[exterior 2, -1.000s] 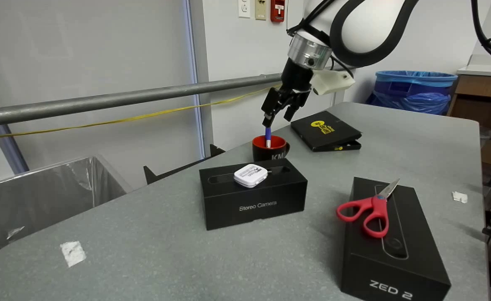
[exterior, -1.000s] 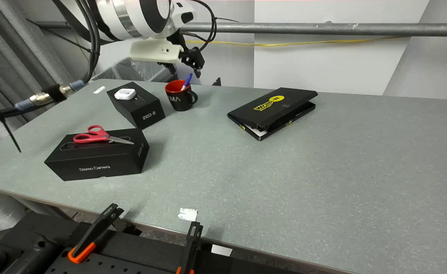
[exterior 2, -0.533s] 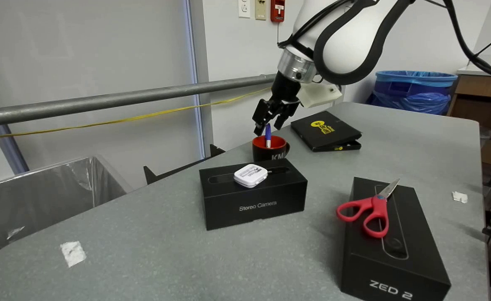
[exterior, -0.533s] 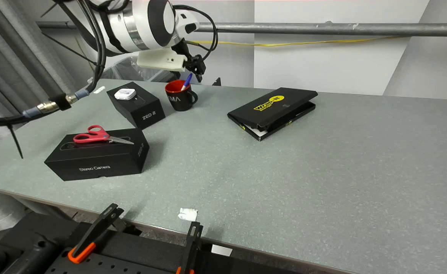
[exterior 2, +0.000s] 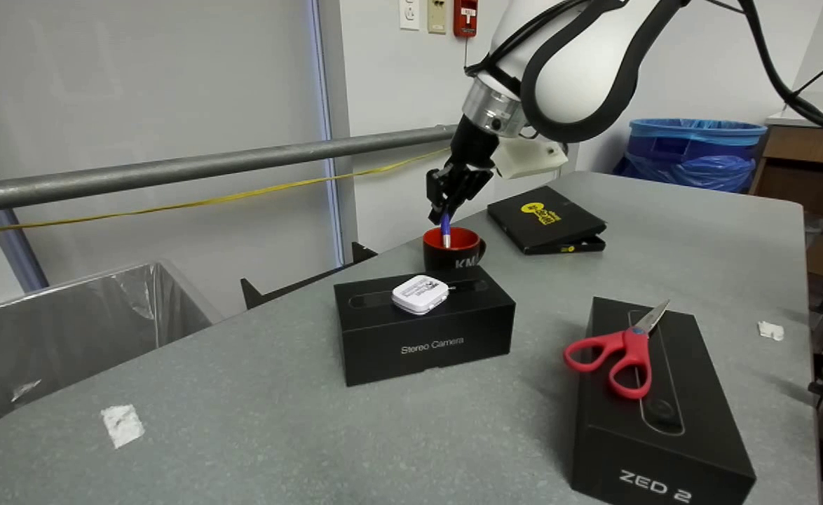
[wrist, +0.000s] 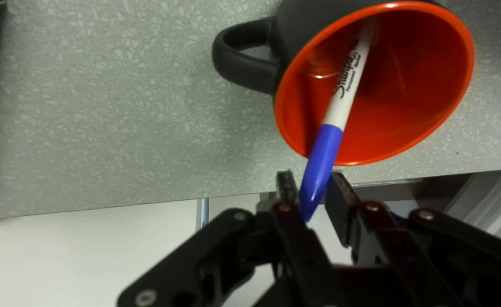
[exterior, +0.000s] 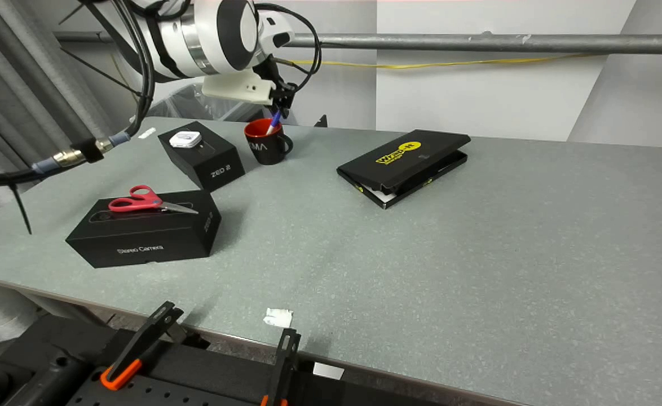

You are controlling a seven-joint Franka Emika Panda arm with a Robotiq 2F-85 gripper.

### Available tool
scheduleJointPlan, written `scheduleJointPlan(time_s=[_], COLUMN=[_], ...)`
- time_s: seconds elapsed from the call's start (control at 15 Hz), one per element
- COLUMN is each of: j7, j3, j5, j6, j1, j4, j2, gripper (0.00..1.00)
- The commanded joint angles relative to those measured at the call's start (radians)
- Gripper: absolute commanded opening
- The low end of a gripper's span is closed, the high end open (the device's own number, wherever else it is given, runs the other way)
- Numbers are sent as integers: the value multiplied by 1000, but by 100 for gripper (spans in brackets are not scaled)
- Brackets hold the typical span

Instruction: Pick up the pen from the black mug cup and put it on the table.

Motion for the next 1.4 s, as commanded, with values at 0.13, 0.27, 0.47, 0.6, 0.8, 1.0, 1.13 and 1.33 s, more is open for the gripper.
scheduleJointPlan(time_s=[0.13,0.27,0.47,0.6,0.8,1.0,1.13,1.33], j7=[-42,-40,-36,-43,-19,16,49,53], j3=[44,48,24,-7,-78,-151,-142,-126], j5=[63,73,65,44,-32,-137,-208,-208], j6=[53,49,25,-20,-160,-322,-372,-392], j1=[-37,-39,-18,-8,5,7,-27,-31], j4=[-40,-60,-116,-162,-202,-192,-161,-121], j2=[-45,-79,-180,-270,-355,-337,-262,-151], gripper=[3,3,3,3,3,3,3,3])
